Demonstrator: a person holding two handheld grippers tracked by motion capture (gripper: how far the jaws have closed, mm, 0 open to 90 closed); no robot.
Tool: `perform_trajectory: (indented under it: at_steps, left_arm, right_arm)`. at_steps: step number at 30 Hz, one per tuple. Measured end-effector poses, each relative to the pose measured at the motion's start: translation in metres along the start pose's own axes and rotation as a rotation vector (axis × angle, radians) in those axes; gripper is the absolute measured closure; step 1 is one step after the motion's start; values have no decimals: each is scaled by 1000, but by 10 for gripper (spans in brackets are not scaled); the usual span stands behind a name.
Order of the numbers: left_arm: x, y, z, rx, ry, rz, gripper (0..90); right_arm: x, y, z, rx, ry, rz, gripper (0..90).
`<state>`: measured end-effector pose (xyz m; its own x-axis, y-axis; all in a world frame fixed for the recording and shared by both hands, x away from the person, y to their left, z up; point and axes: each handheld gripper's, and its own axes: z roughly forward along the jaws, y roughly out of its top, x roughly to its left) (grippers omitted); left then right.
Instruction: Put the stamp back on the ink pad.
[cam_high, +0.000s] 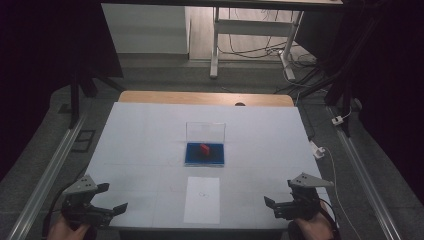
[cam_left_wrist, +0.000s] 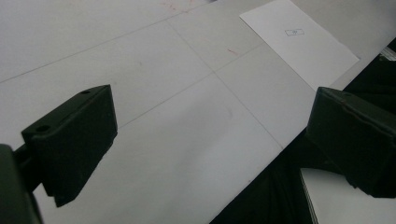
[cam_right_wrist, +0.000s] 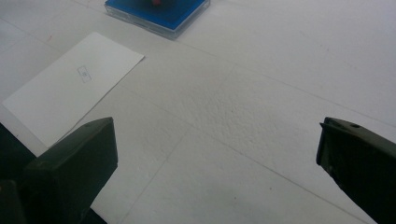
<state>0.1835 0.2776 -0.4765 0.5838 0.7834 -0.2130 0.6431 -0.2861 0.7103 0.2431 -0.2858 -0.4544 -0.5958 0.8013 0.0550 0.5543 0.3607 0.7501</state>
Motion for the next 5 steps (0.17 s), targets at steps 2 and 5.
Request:
perform_trajectory:
  at_steps: [2,5]
  left_arm:
    - [0,0,0,0,-1,-1,23]
    - [0,1,1,1,-2,-2,23]
  right_arm:
    - [-2,-1,-1,2,0,16,0]
    - [-3,-2,-1,6,-6,21,0]
